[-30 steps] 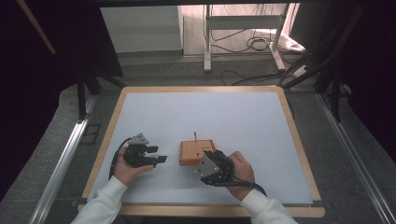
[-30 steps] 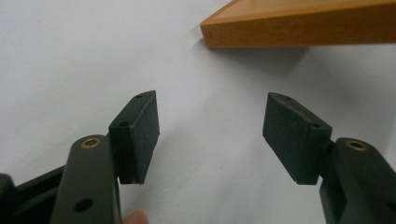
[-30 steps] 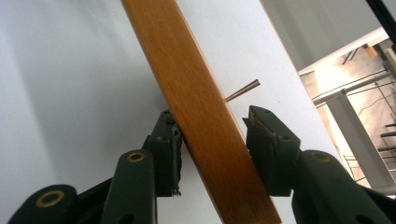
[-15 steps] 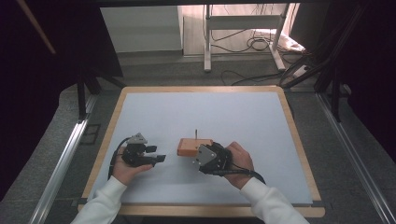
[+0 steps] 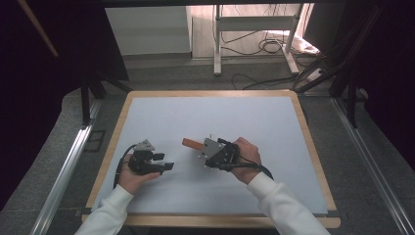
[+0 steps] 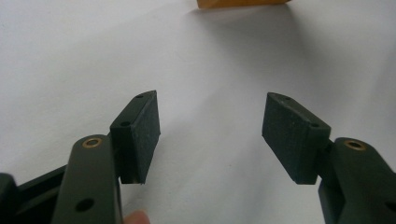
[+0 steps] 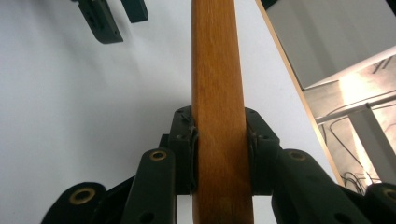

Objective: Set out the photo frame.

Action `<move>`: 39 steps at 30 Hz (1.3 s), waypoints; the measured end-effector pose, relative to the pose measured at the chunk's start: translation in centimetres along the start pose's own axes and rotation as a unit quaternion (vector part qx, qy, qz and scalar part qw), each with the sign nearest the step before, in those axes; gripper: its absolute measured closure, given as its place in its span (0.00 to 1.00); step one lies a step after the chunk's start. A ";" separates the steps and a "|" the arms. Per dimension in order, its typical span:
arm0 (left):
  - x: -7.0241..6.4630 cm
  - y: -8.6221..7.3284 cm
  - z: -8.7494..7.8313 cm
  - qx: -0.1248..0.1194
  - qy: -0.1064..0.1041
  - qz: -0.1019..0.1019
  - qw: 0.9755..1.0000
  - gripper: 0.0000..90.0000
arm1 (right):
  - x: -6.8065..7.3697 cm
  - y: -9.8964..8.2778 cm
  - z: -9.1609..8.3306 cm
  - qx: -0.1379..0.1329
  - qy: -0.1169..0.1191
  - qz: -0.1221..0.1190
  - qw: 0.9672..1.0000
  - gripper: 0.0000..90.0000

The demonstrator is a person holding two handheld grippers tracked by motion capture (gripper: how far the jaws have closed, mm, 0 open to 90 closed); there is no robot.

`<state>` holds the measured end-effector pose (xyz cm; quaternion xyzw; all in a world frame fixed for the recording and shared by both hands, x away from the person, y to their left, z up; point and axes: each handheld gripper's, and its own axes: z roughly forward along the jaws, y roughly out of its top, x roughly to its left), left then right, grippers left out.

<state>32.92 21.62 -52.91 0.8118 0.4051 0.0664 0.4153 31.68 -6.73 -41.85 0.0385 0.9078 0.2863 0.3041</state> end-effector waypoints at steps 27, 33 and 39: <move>0.0 0.0 0.0 0.000 0.004 0.000 1.000 0.41 | 0.6 0.2 -4.0 -0.055 0.116 0.031 0.991 0.77; -0.1 0.0 -0.1 -0.001 0.003 0.002 1.000 0.41 | -0.8 -0.2 -3.3 -0.050 0.100 0.051 0.992 0.76; -0.1 0.0 0.1 0.000 0.003 0.000 1.000 0.41 | -2.3 -0.7 -2.4 -0.047 0.099 0.073 0.991 0.72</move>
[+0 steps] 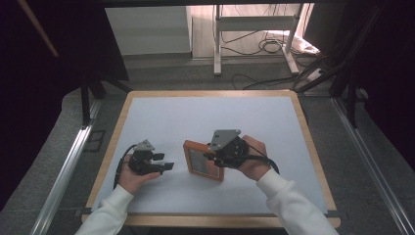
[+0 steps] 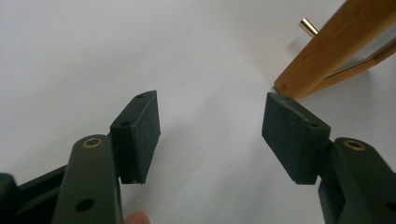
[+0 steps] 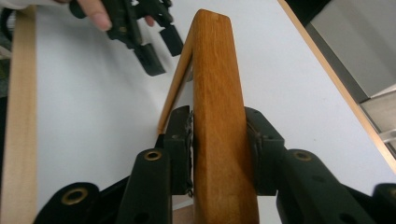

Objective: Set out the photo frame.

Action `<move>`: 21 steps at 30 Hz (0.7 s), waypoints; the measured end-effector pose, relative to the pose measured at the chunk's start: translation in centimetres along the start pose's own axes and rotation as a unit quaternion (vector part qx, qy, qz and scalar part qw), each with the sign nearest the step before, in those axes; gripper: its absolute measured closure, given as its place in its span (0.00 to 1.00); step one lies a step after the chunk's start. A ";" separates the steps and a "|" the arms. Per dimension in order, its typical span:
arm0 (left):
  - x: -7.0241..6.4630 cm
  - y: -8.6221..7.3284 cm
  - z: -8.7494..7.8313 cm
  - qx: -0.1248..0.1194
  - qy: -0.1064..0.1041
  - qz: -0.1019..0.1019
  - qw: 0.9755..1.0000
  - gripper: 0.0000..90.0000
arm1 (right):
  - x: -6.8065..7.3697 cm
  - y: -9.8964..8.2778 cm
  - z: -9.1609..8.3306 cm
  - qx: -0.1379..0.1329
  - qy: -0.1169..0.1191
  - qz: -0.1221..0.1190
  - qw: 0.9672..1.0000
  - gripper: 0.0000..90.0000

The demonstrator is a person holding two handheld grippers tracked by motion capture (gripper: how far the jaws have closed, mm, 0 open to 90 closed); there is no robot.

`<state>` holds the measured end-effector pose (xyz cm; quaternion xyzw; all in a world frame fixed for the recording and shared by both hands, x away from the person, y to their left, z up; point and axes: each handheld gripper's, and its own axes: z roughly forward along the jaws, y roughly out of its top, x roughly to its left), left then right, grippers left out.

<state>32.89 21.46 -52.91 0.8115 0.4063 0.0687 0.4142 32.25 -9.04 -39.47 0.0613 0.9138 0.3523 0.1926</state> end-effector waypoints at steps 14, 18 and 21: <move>-0.1 0.0 0.0 -0.001 -0.002 0.003 1.000 0.41 | -4.1 -1.2 1.8 0.021 -0.036 0.054 0.998 0.59; -0.1 0.0 0.0 -0.001 -0.002 0.003 1.000 0.41 | -4.6 -1.4 2.2 0.017 -0.037 0.064 0.997 0.58; -0.1 0.0 0.0 -0.001 -0.003 0.003 1.000 0.41 | -4.6 -1.4 2.4 0.016 -0.039 0.064 0.997 0.57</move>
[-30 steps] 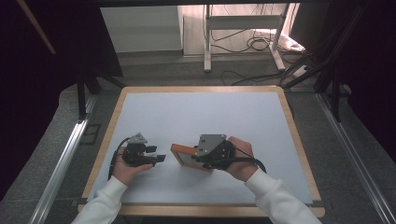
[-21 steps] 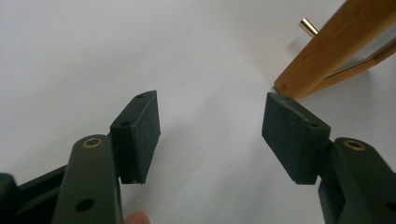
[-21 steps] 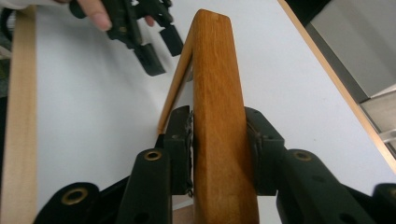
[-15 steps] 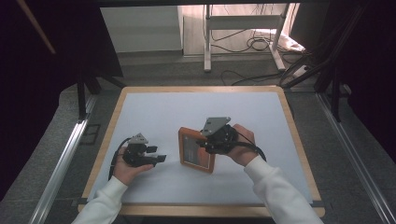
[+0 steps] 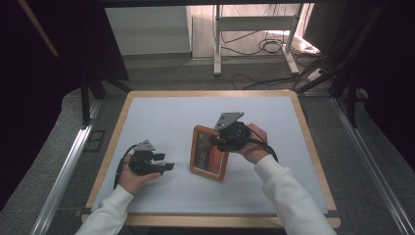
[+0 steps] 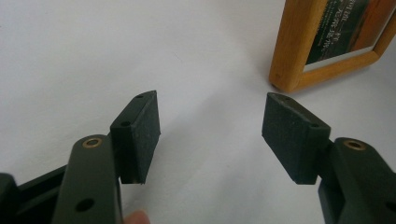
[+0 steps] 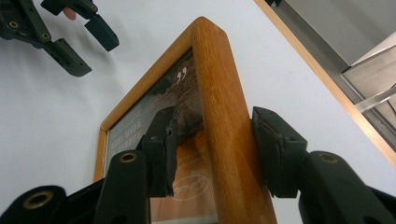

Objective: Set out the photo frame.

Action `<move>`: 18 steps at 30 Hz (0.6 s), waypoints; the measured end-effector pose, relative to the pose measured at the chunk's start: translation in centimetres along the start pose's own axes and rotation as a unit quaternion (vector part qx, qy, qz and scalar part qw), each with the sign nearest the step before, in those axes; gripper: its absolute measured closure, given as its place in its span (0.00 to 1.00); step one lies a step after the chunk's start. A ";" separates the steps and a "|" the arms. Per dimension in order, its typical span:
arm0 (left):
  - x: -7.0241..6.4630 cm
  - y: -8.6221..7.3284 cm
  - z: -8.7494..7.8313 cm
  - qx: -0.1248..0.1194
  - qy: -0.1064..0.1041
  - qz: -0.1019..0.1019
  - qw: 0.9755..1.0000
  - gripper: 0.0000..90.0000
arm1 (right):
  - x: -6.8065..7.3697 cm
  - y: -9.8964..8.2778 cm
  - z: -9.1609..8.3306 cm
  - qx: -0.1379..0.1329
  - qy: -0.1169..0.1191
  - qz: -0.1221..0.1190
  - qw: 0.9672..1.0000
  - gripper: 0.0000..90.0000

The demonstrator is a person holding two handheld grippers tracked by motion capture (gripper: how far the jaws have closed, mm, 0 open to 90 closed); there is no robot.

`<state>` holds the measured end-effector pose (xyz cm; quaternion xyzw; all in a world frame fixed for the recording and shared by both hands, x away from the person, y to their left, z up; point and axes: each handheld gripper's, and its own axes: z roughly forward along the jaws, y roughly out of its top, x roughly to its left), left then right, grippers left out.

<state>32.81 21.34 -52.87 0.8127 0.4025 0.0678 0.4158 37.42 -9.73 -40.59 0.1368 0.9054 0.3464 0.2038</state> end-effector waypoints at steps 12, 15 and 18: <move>0.0 0.0 -0.1 -0.001 -0.001 -0.001 1.000 0.41 | 0.5 -1.7 -1.8 -0.045 -0.030 0.080 0.995 0.26; 0.0 0.0 -0.2 -0.002 -0.001 -0.002 1.000 0.41 | 0.9 -2.9 -2.9 -0.058 -0.031 0.106 0.992 0.25; -0.1 0.0 -0.1 -0.003 -0.001 -0.003 1.000 0.41 | 1.7 -4.5 -3.8 -0.068 -0.030 0.129 0.989 0.24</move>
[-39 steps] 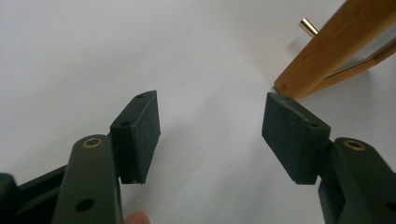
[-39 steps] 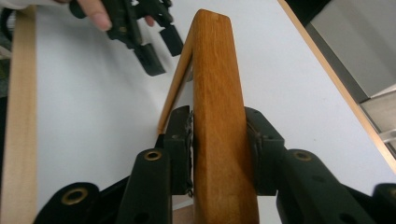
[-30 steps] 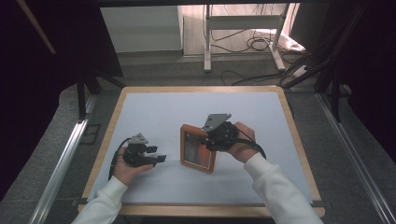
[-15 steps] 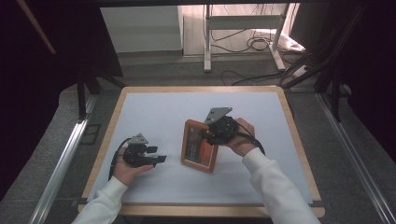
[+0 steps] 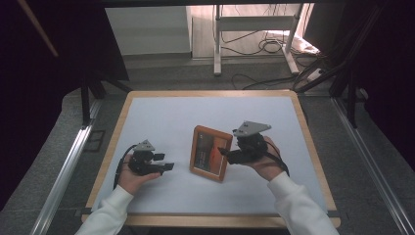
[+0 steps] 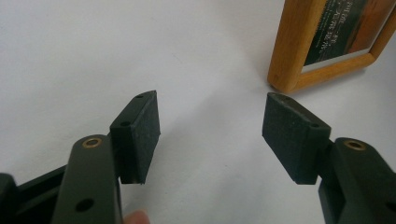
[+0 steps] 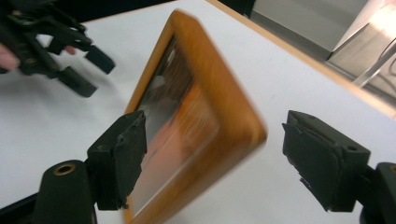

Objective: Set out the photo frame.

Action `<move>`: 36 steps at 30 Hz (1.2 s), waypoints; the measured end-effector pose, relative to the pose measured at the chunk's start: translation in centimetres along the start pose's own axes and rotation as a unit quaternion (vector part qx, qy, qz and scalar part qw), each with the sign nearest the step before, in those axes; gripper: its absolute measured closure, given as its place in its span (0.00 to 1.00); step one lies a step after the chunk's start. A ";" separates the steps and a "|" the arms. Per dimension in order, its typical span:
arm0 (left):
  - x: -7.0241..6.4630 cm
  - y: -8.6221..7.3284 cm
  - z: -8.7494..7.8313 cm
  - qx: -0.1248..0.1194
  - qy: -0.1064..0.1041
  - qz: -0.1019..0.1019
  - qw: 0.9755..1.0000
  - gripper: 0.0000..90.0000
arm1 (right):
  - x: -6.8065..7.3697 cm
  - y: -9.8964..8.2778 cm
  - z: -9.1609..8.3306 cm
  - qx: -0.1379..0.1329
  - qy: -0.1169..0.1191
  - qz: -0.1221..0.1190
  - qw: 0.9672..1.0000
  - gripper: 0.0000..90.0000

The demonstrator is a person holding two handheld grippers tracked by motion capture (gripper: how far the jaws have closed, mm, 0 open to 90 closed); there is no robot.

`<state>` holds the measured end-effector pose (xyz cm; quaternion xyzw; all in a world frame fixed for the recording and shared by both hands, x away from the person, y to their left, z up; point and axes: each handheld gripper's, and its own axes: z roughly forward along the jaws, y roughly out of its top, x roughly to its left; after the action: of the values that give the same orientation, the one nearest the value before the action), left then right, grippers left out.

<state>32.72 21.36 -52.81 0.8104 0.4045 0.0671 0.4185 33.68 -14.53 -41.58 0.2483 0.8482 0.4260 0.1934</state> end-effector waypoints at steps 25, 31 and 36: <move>-0.4 0.1 -0.1 -0.001 -0.004 0.013 1.000 0.41 | 5.7 -8.6 0.8 0.028 0.062 0.006 0.998 1.00; -0.6 0.1 0.1 0.003 -0.003 0.018 1.000 0.40 | 6.8 -8.2 3.1 0.052 0.081 -0.015 0.995 1.00; -0.7 0.1 0.1 0.002 -0.002 0.021 1.000 0.40 | 6.8 -8.3 4.4 0.069 0.083 -0.023 0.994 1.00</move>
<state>32.35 20.78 -52.65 0.8196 0.3870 0.0737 0.4159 28.42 -12.07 -51.65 0.2057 0.8941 0.3811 0.1144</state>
